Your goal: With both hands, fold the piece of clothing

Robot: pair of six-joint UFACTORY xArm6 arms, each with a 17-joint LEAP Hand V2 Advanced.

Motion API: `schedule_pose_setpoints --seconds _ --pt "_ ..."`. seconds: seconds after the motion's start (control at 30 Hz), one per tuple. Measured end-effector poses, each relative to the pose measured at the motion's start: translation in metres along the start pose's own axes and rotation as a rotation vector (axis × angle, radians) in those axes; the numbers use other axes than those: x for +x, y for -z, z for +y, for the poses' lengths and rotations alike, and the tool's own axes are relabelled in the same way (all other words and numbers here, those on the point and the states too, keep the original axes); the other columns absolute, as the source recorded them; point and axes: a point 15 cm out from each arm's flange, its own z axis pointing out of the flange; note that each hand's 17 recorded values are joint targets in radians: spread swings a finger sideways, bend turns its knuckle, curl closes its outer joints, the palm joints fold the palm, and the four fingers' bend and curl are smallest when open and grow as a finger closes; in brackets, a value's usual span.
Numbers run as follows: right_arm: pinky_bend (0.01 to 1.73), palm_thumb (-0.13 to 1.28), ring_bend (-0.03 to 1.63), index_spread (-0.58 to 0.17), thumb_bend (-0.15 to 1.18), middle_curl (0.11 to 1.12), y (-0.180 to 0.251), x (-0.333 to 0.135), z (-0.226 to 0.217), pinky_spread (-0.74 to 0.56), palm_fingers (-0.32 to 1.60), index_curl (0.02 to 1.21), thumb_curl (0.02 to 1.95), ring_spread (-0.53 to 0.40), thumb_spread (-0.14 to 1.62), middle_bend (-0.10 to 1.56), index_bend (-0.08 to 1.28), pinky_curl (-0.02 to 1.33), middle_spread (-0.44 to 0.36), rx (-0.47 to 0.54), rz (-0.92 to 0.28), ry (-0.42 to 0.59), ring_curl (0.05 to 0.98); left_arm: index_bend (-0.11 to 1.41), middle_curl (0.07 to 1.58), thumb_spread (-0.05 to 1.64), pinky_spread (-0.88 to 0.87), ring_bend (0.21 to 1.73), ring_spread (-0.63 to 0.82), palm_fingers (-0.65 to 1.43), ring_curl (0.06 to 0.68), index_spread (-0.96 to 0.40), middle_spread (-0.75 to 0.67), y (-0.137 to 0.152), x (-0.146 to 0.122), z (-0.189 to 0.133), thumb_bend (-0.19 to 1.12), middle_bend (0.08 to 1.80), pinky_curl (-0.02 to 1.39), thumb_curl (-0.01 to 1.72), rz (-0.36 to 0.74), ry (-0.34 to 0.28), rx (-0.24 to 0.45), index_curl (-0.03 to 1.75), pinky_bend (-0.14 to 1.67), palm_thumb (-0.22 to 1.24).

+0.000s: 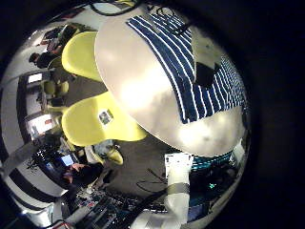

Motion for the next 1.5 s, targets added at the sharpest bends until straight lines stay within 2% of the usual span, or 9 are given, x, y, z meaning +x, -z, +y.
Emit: schedule_pose_setpoints --seconds 0.33,0.53,0.7,0.83,1.0,1.2,1.37,1.5 --pt "0.58 0.56 0.57 -0.386 -0.01 0.37 0.001 0.017 0.010 0.35 0.25 0.33 0.34 0.099 1.41 0.24 0.18 0.11 -0.035 0.013 -0.016 -0.005 0.190 0.18 0.49 1.19 -0.24 0.80 -0.07 0.31 0.306 -0.10 -0.01 -0.005 0.002 0.002 -0.02 0.20 0.77 0.29 0.003 -0.001 -0.006 0.46 0.48 0.38" --pt "0.56 0.56 0.56 -0.378 -0.01 0.37 0.000 0.022 0.015 0.36 0.27 0.33 0.33 0.101 1.41 0.23 0.17 0.13 -0.029 0.016 -0.022 -0.022 0.192 0.19 0.48 1.18 -0.19 0.77 -0.04 0.25 0.298 -0.10 0.00 -0.026 0.011 0.008 -0.03 0.19 0.76 0.29 -0.033 -0.047 -0.040 0.46 0.44 0.36" --pt "0.54 0.57 0.56 -0.376 -0.01 0.37 -0.003 0.023 0.012 0.36 0.27 0.33 0.33 0.103 1.42 0.23 0.17 0.13 -0.022 0.013 -0.033 -0.036 0.196 0.19 0.45 1.10 -0.02 0.74 0.08 0.10 0.288 -0.07 0.09 -0.051 0.008 0.009 -0.05 0.17 0.72 0.27 -0.101 -0.088 -0.056 0.46 0.34 0.26" --pt "0.53 0.57 0.55 -0.375 -0.01 0.37 -0.004 0.021 0.011 0.36 0.28 0.33 0.33 0.103 1.42 0.22 0.17 0.14 -0.020 0.011 -0.037 -0.035 0.198 0.17 0.40 1.00 0.16 0.71 0.21 0.05 0.263 -0.04 0.18 -0.067 0.005 0.001 -0.05 0.16 0.66 0.27 -0.147 -0.118 -0.019 0.43 0.33 0.17" --pt "0.52 0.58 0.54 -0.370 -0.01 0.37 -0.005 0.012 0.006 0.36 0.29 0.33 0.33 0.103 1.43 0.22 0.17 0.15 -0.015 0.005 -0.032 -0.046 0.199 0.15 0.37 0.94 0.30 0.71 0.31 0.01 0.252 -0.01 0.25 -0.089 0.009 -0.009 -0.04 0.17 0.60 0.28 -0.161 -0.144 0.015 0.39 0.35 0.13" --pt "0.50 0.58 0.54 -0.366 -0.01 0.37 -0.004 0.004 0.002 0.36 0.29 0.32 0.33 0.104 1.43 0.22 0.17 0.15 -0.006 0.000 -0.023 -0.057 0.204 0.16 0.35 0.91 0.37 0.71 0.37 0.02 0.240 0.02 0.29 -0.123 0.016 -0.019 -0.03 0.19 0.54 0.29 -0.161 -0.154 0.064 0.36 0.37 0.13" --pt "0.50 0.59 0.54 -0.364 -0.01 0.37 -0.004 0.001 0.002 0.36 0.29 0.32 0.33 0.105 1.43 0.22 0.17 0.16 -0.004 -0.006 -0.023 -0.068 0.206 0.16 0.36 0.90 0.37 0.70 0.36 0.07 0.232 0.05 0.25 -0.132 0.015 -0.022 -0.02 0.22 0.51 0.30 -0.178 -0.144 0.080 0.34 0.37 0.16" --pt "0.49 0.59 0.54 -0.360 -0.01 0.37 -0.003 0.000 0.003 0.37 0.30 0.32 0.33 0.105 1.43 0.21 0.17 0.17 -0.003 -0.006 -0.022 -0.079 0.207 0.17 0.39 0.90 0.33 0.68 0.31 0.16 0.220 0.07 0.17 -0.135 0.018 -0.025 -0.02 0.28 0.48 0.31 -0.190 -0.143 0.094 0.34 0.34 0.22"
